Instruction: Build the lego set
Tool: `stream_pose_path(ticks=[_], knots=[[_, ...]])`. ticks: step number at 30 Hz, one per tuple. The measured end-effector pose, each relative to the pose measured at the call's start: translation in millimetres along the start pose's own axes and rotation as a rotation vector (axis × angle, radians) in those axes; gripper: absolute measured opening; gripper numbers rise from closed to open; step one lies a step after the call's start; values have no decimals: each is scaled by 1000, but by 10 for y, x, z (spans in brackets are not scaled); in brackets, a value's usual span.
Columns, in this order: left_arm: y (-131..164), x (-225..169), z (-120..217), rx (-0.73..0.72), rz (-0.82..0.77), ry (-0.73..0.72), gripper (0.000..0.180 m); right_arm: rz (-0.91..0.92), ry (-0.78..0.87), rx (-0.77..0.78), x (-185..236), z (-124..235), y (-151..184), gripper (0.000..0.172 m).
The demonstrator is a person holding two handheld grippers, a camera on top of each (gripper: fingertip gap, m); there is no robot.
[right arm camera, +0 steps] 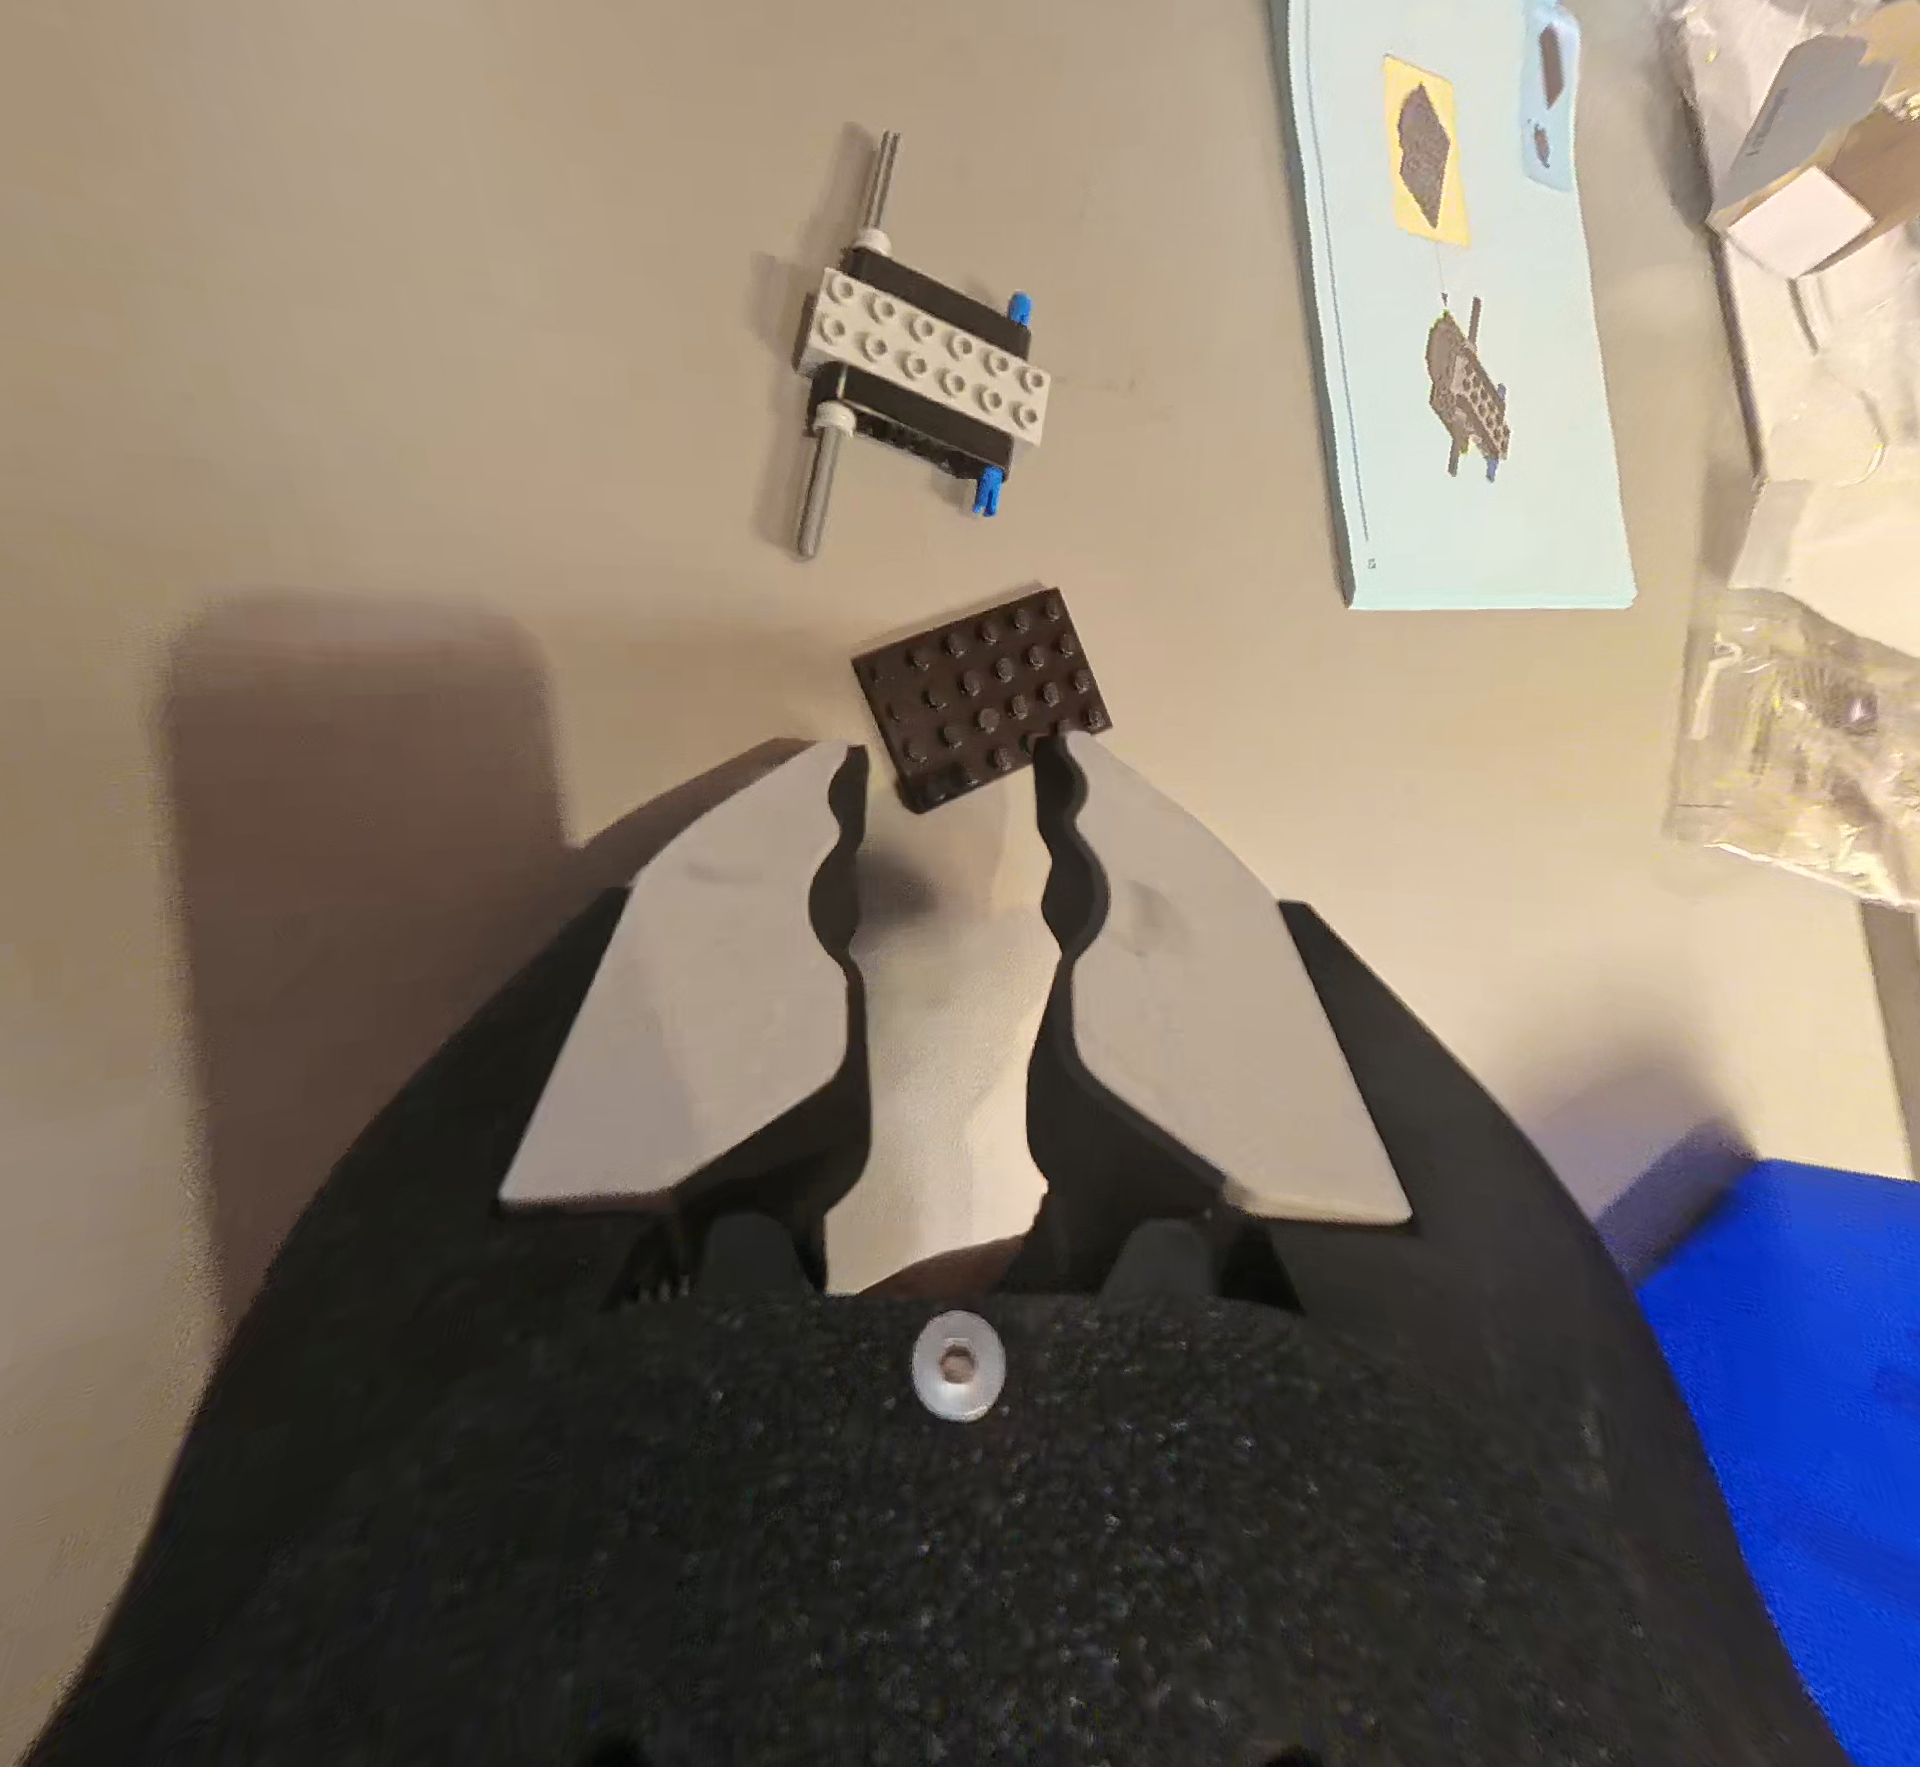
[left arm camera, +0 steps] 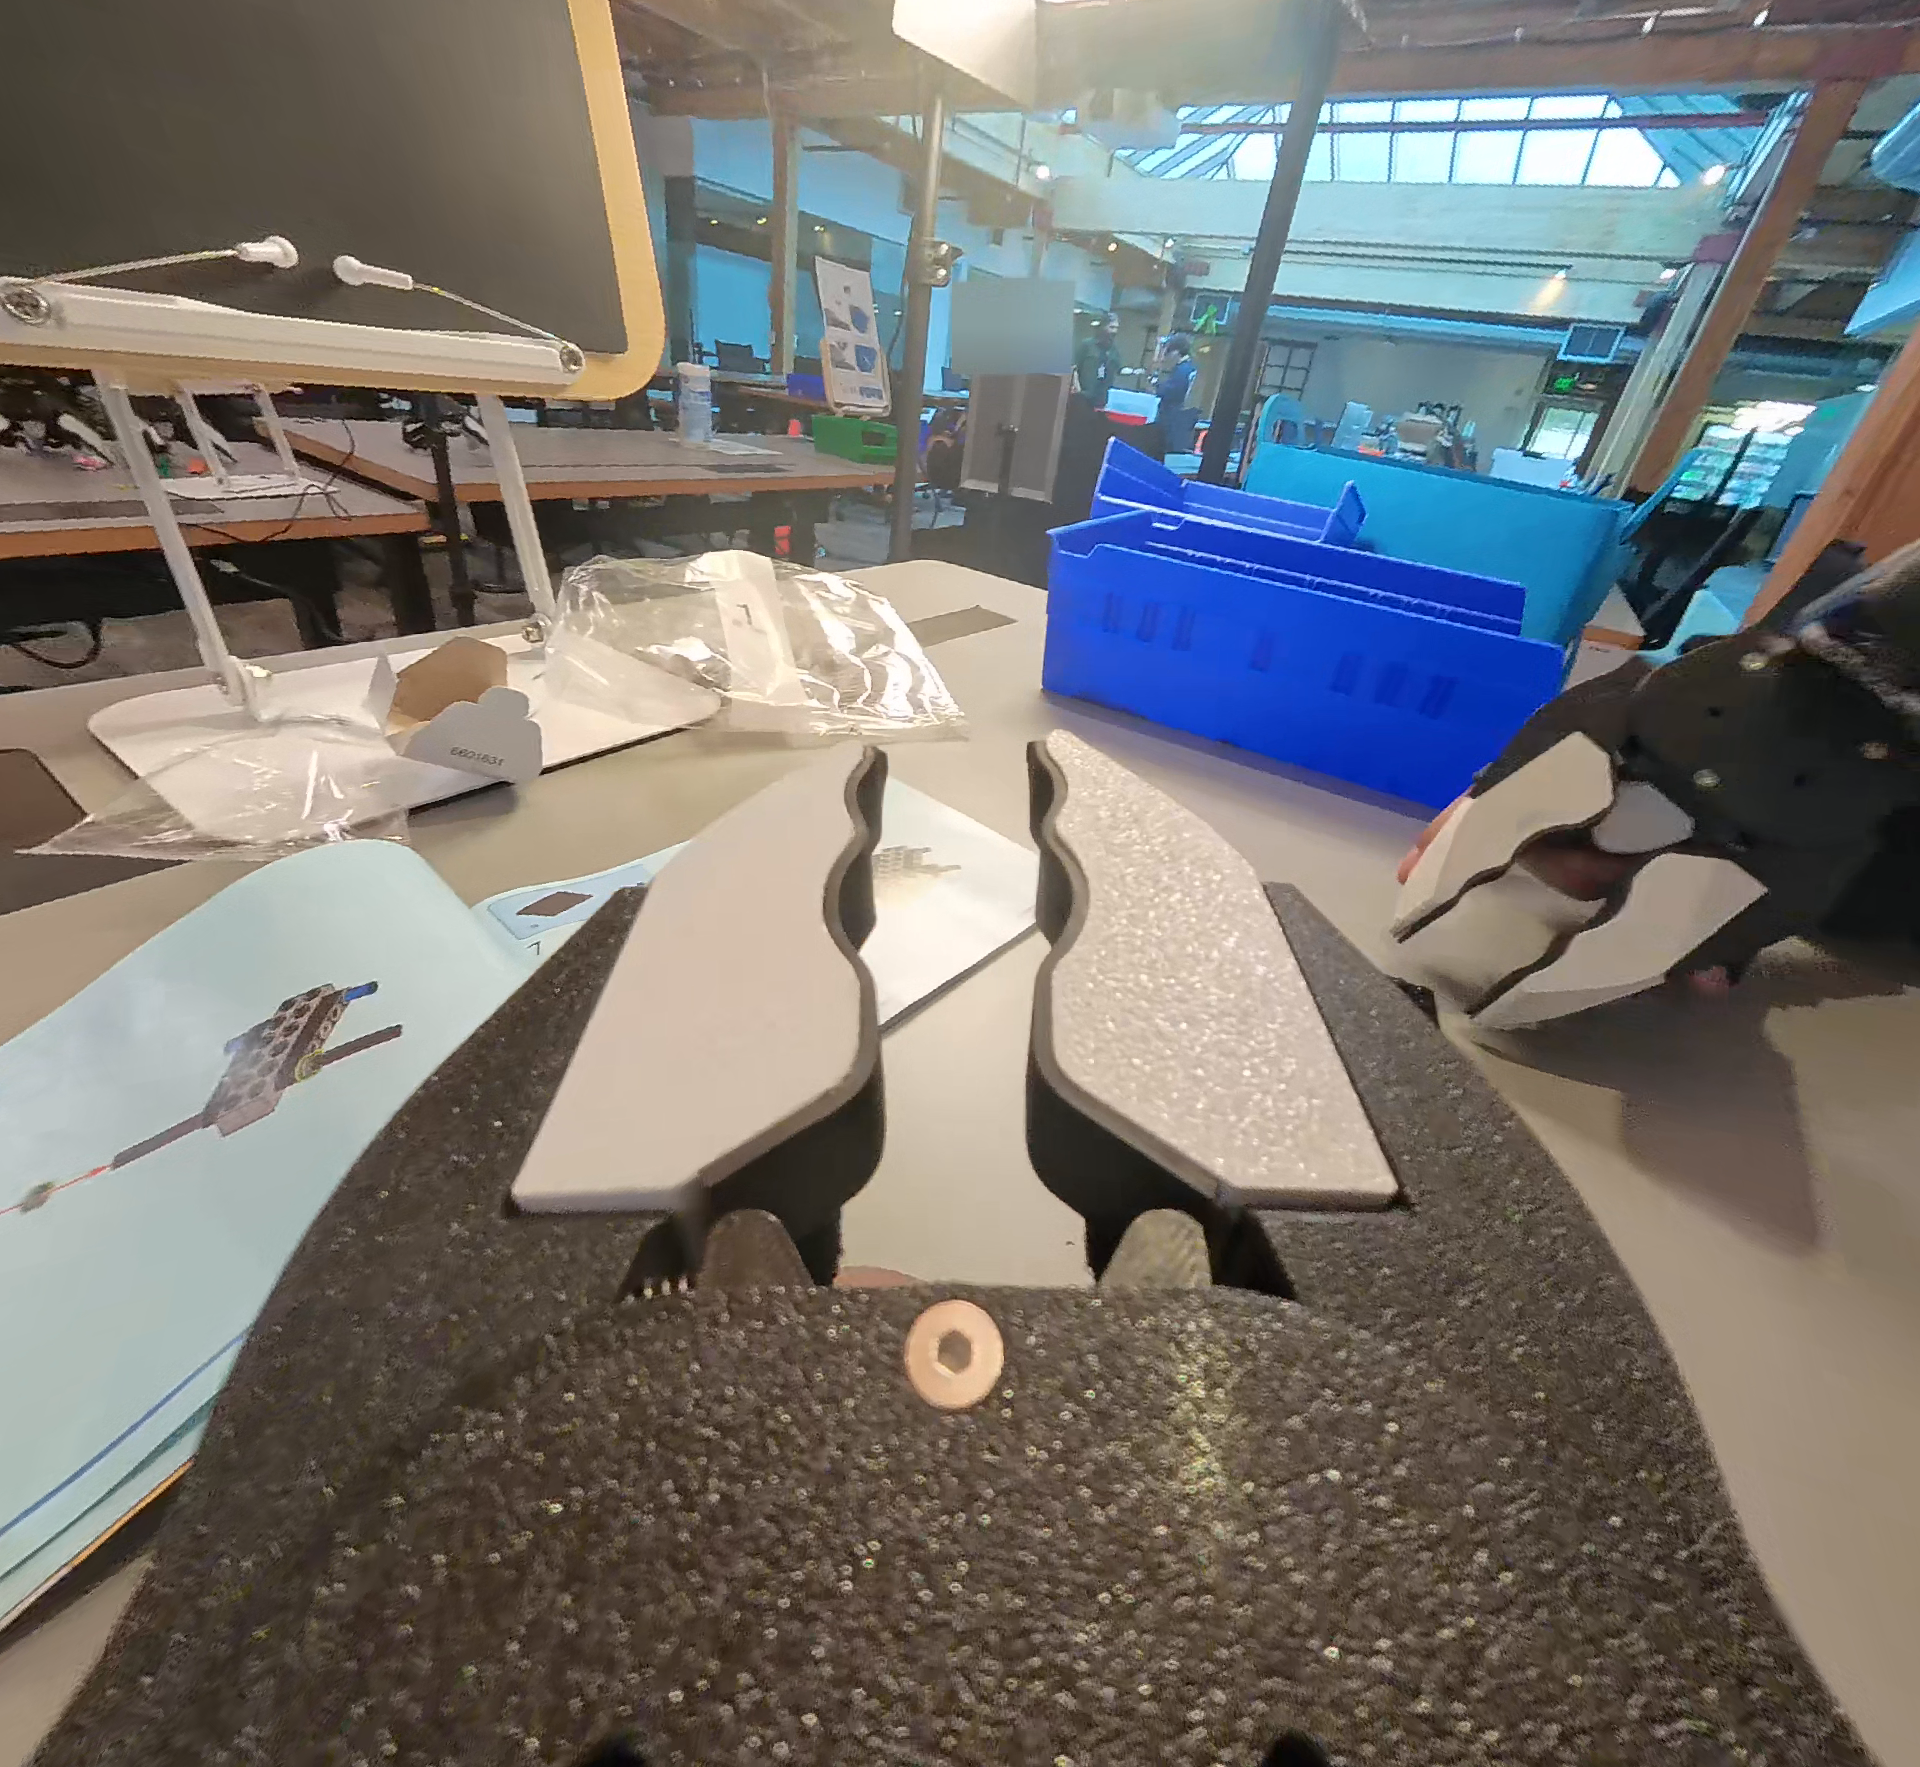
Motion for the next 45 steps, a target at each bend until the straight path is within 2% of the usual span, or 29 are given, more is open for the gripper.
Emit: stream_pose_path(ticks=[7, 13, 39, 45], knots=[[3, 76, 9, -6, 82, -10, 27, -99, 27, -63, -48, 57, 154, 38], [27, 108, -5, 21, 144, 6, 27, -233, 20, -69, -109, 55, 213, 33], [89, 96, -61, 91, 168, 1, 27, -274, 19, -57, -138, 43, 225, 35], [113, 84, -62, 106, 233, 53, 26, -257, 68, -56, -124, 60, 220, 33]])
Point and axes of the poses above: each gripper's, where its closed fingertips meet, z back along the fingers, y out of its underside, x = y × z across the jaws, the point moved 6 cm from there along z, back along the fingers, and after that the axes turned 10 degrees about -x, right-handed, at the moved point
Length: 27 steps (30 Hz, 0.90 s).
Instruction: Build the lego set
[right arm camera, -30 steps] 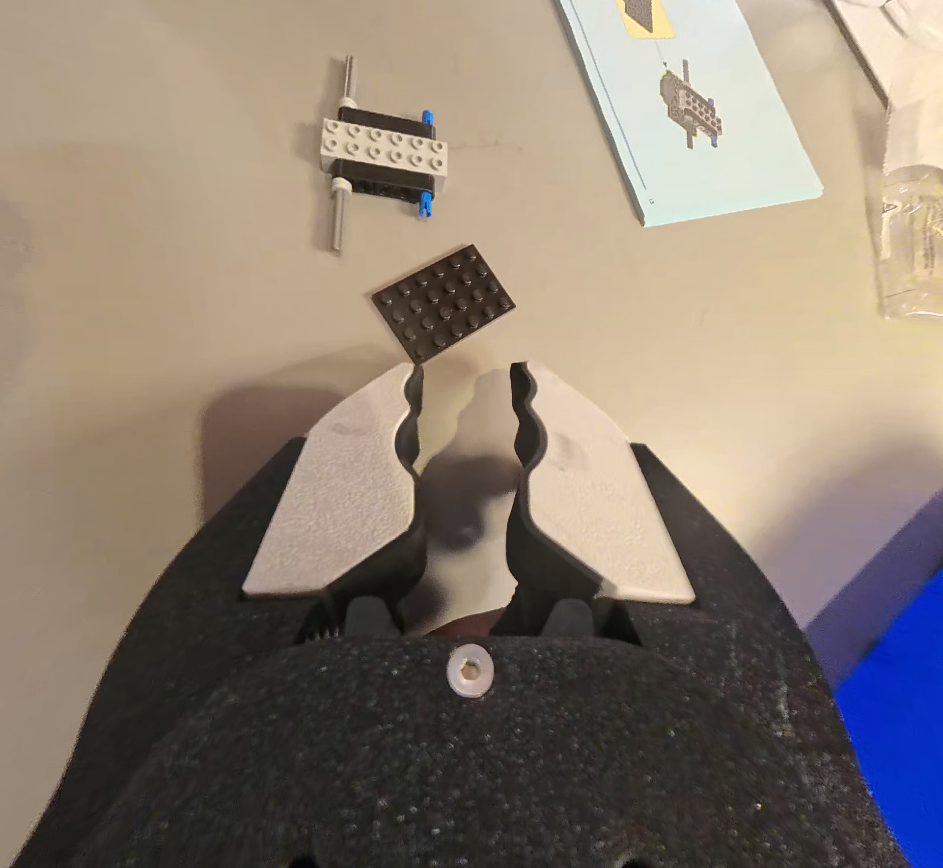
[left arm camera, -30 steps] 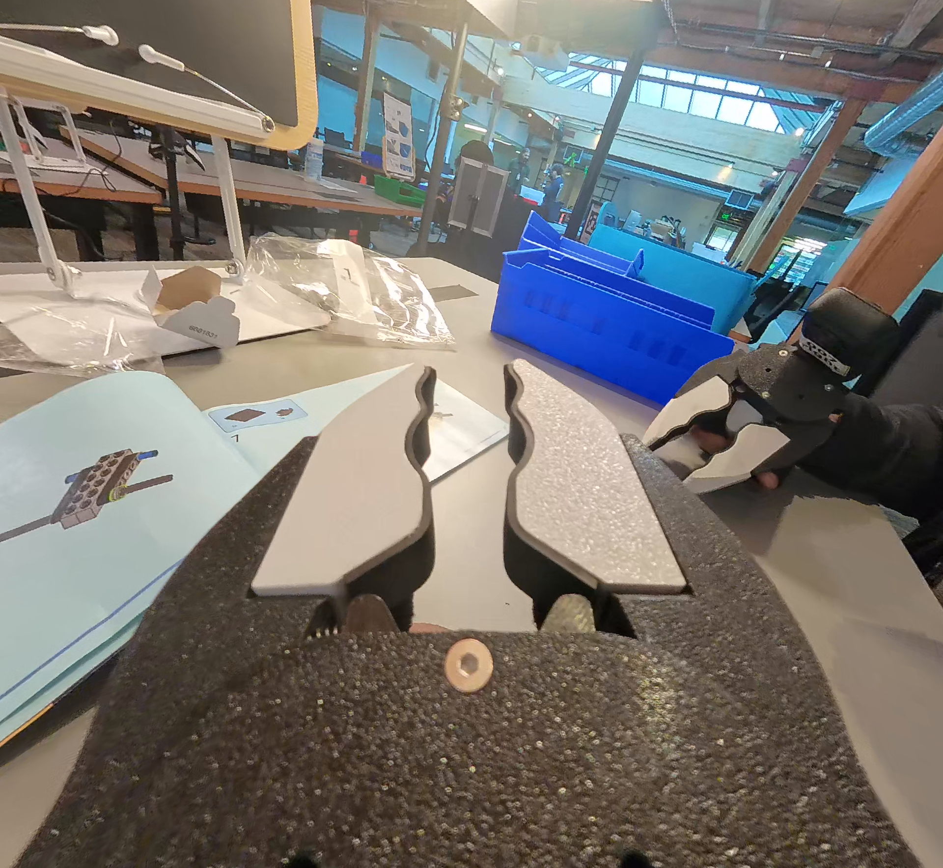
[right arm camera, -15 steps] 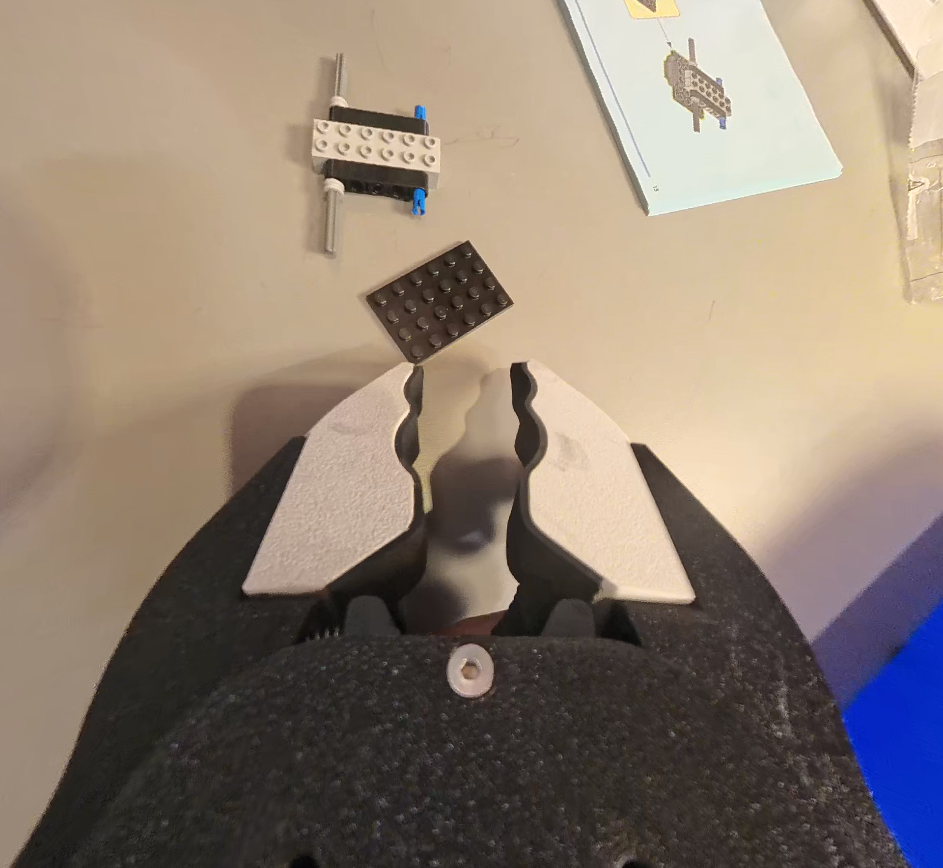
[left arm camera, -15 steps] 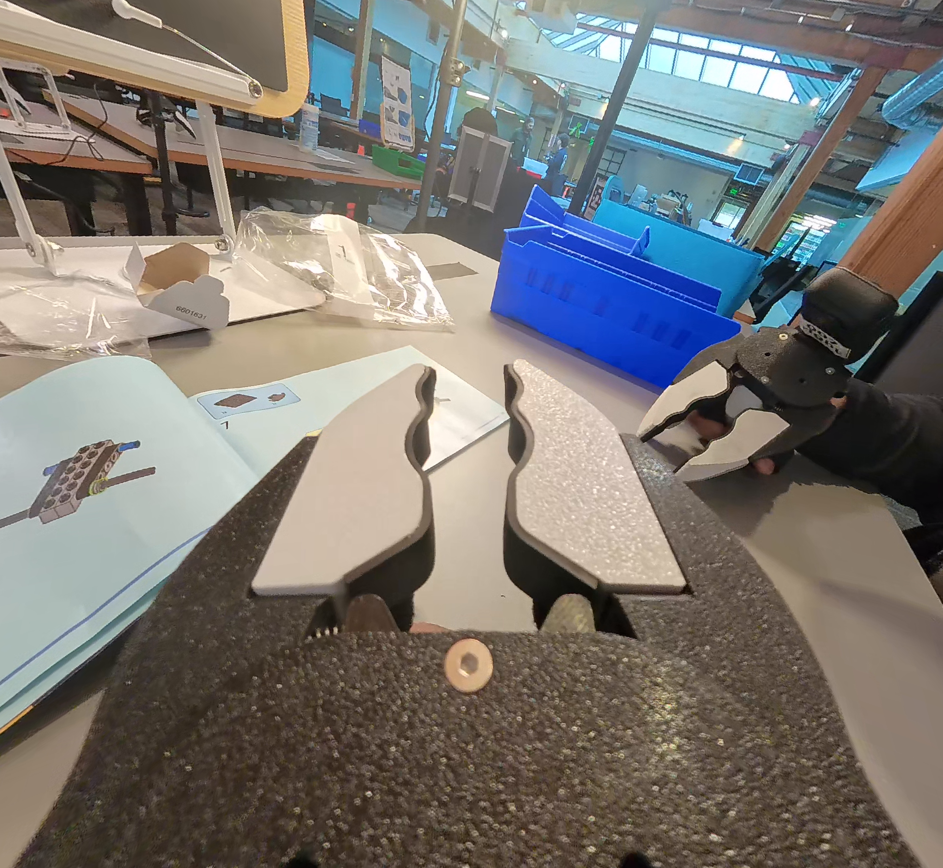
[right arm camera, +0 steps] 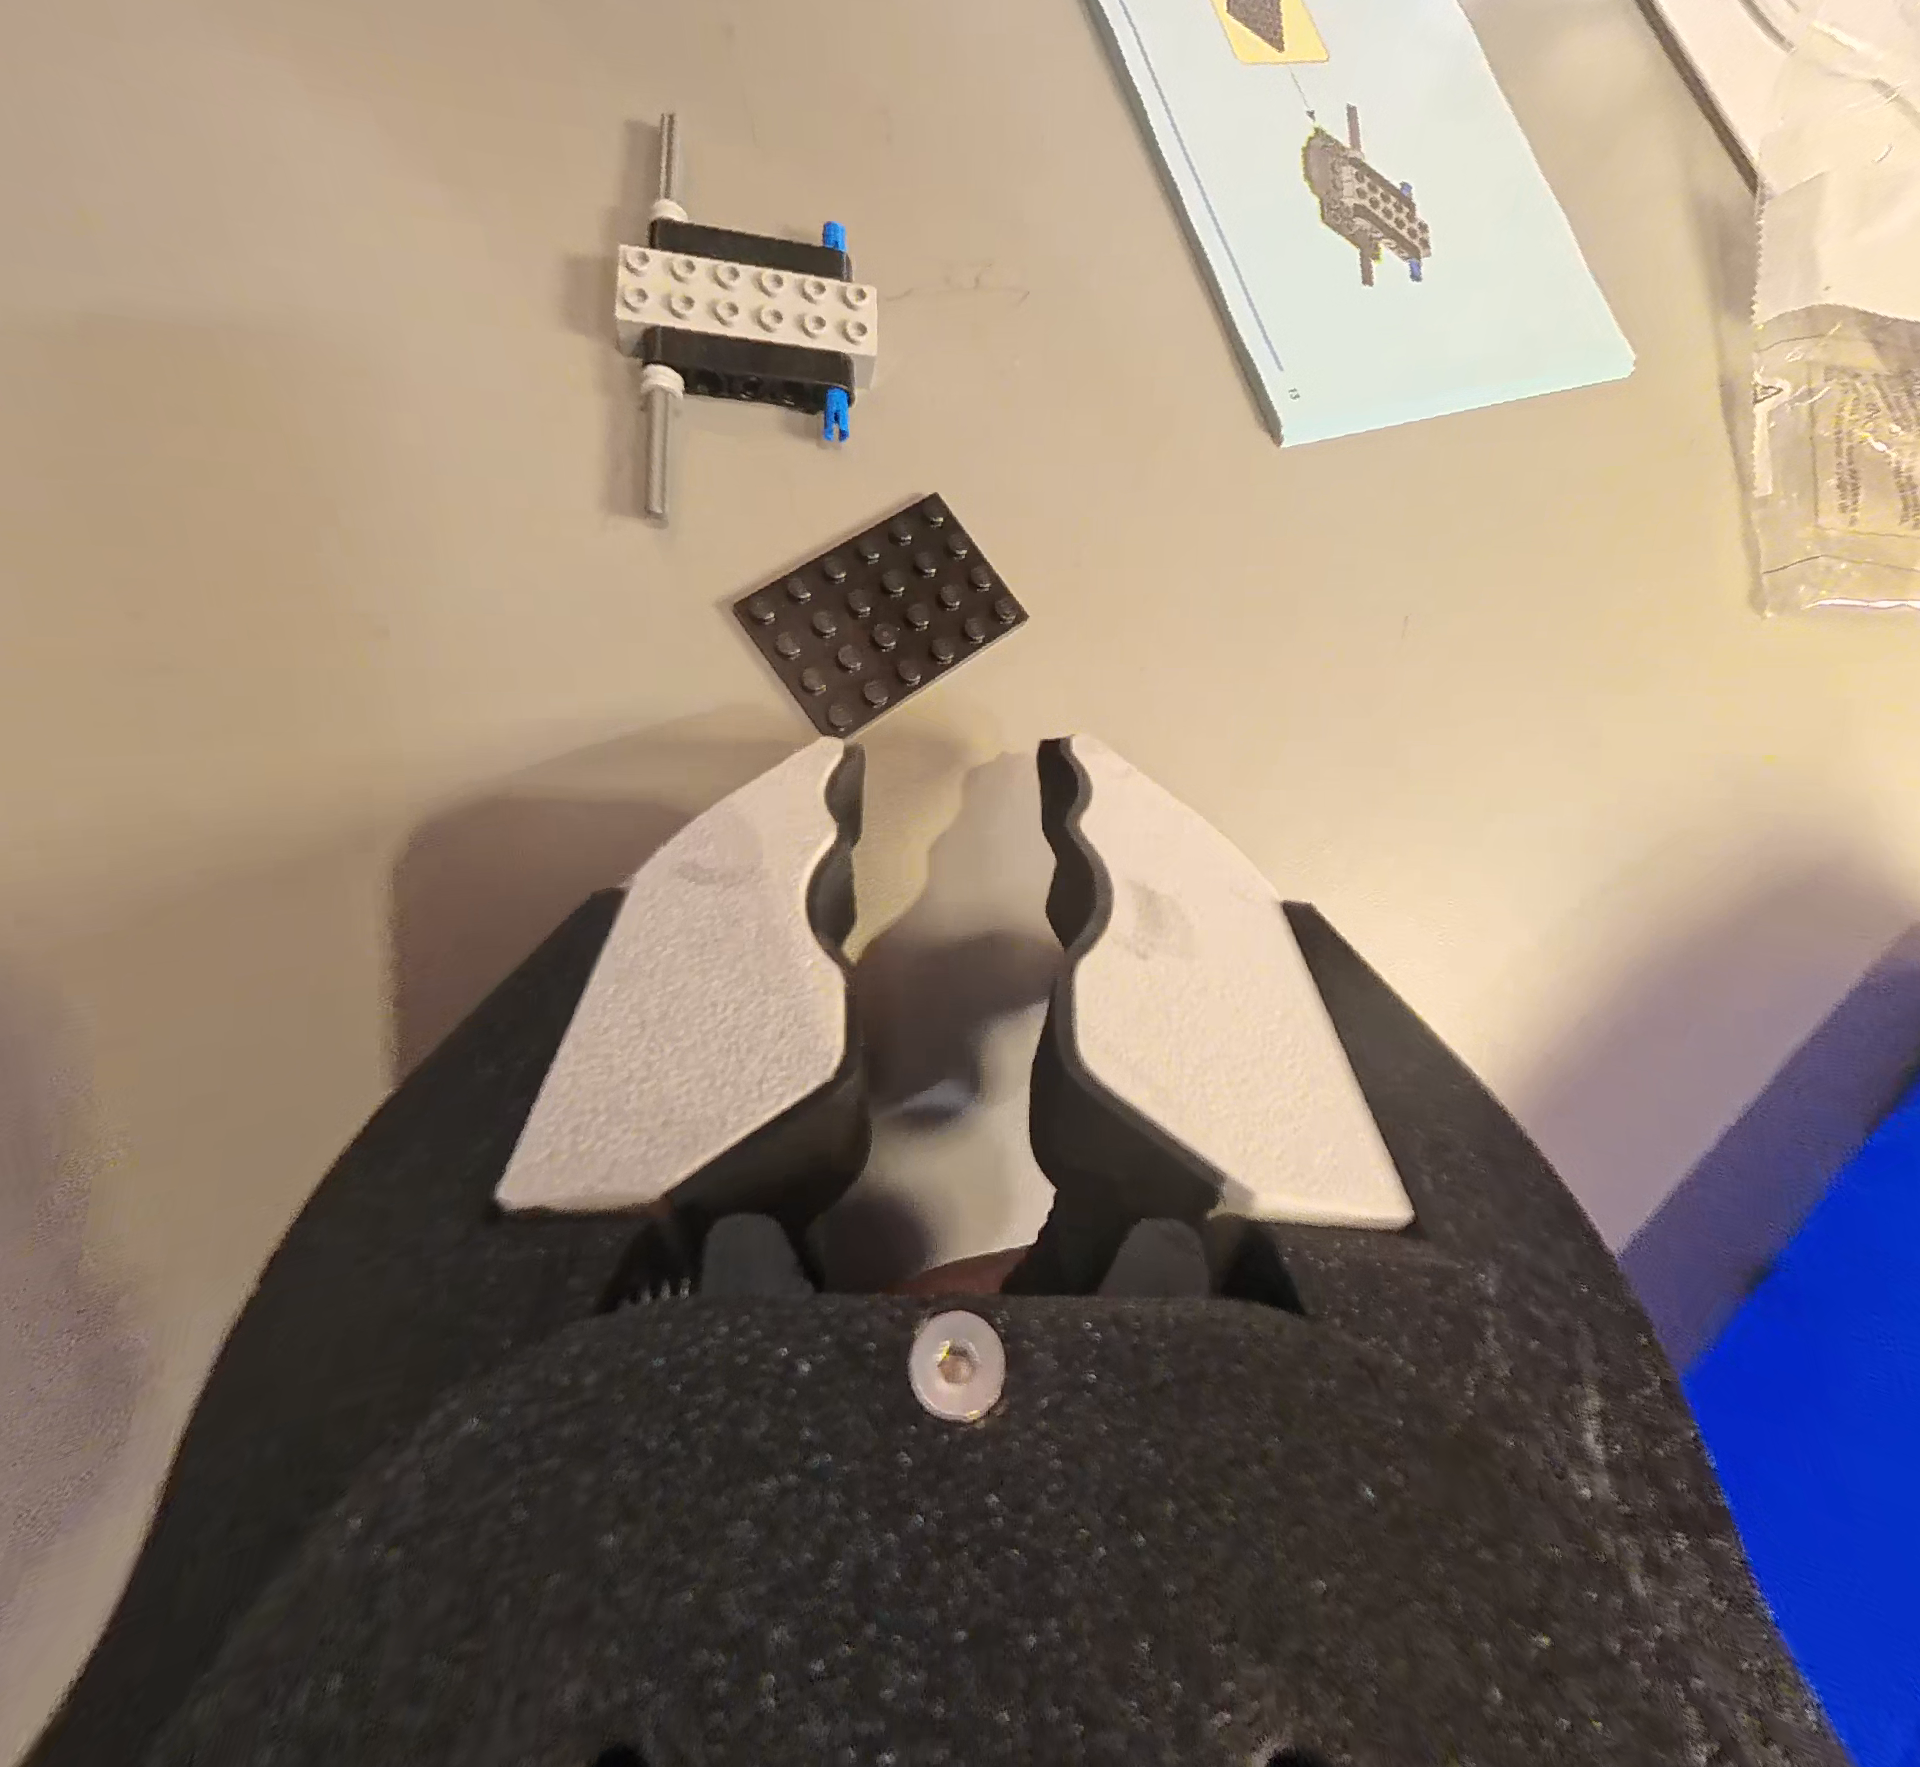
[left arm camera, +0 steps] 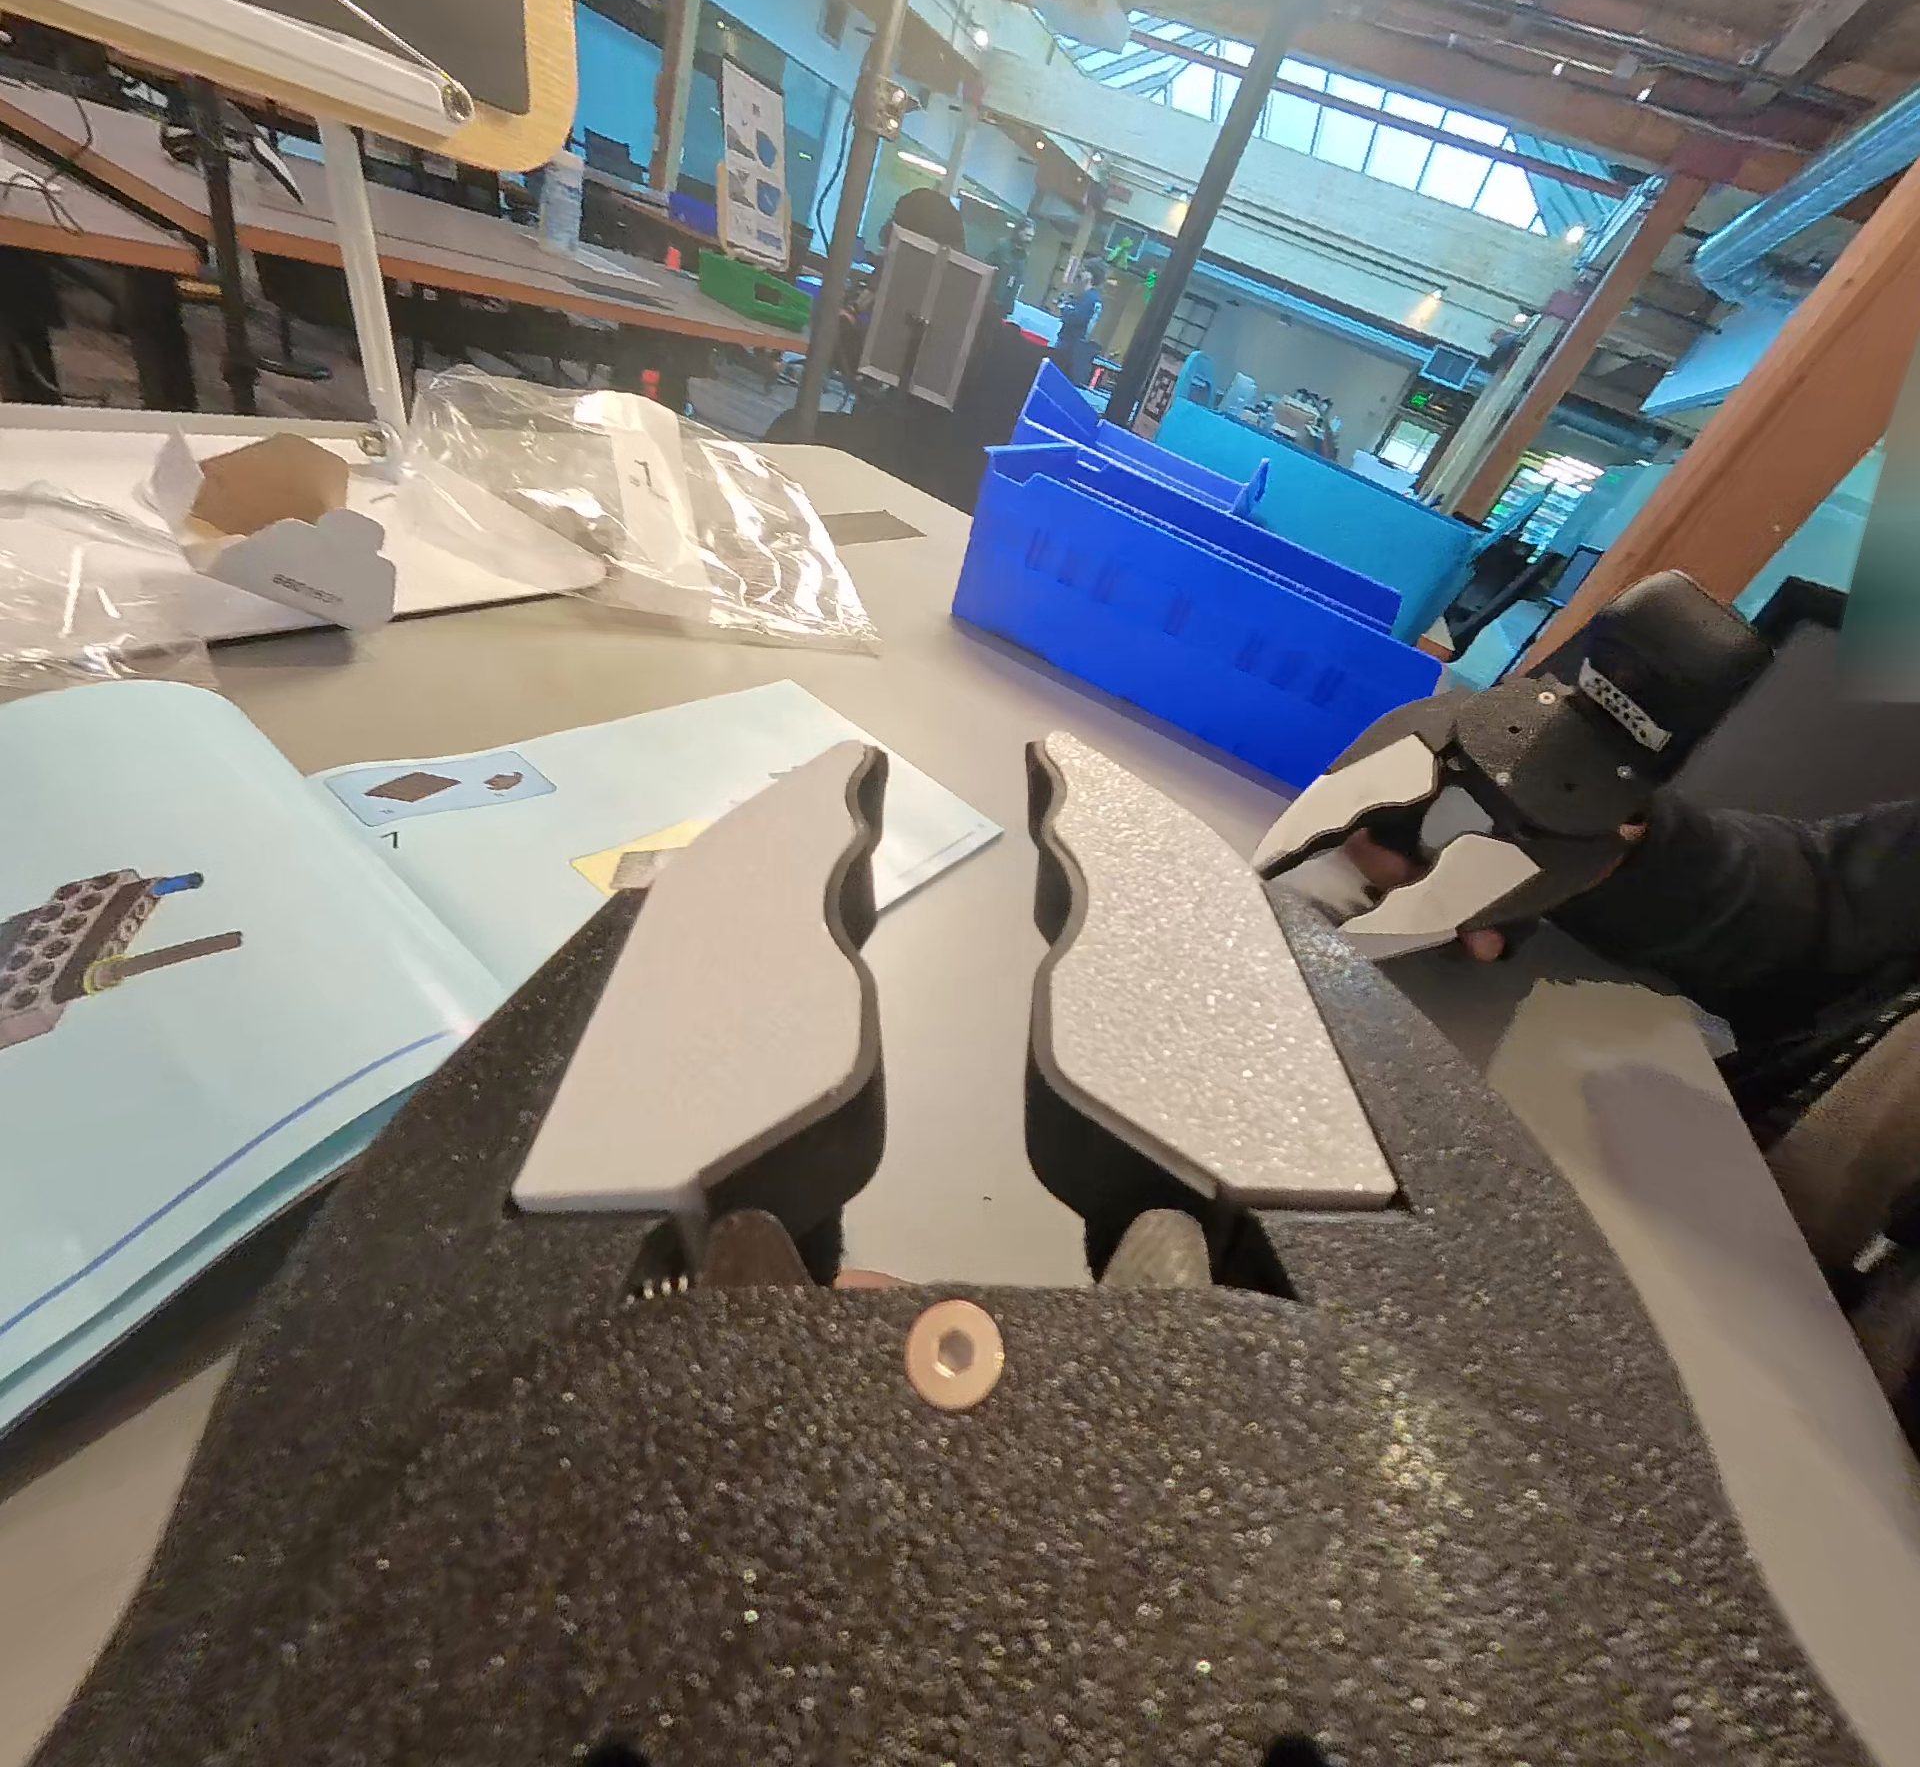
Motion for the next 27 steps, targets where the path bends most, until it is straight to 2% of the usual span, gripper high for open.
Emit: stream_pose_path(ticks=[5, 14, 27], knots=[[-15, 10, 21, -22, 19, 13, 27, -3, 46, 3, 3, 35, 18, 32], [-38, 10, 87, -72, 45, 14, 27, -13, 32, 3, 2, 184, 126, 34], [56, -19, -40, 22, 56, 8, 27, 46, 24, -23, 54, 273, 162, 33]])
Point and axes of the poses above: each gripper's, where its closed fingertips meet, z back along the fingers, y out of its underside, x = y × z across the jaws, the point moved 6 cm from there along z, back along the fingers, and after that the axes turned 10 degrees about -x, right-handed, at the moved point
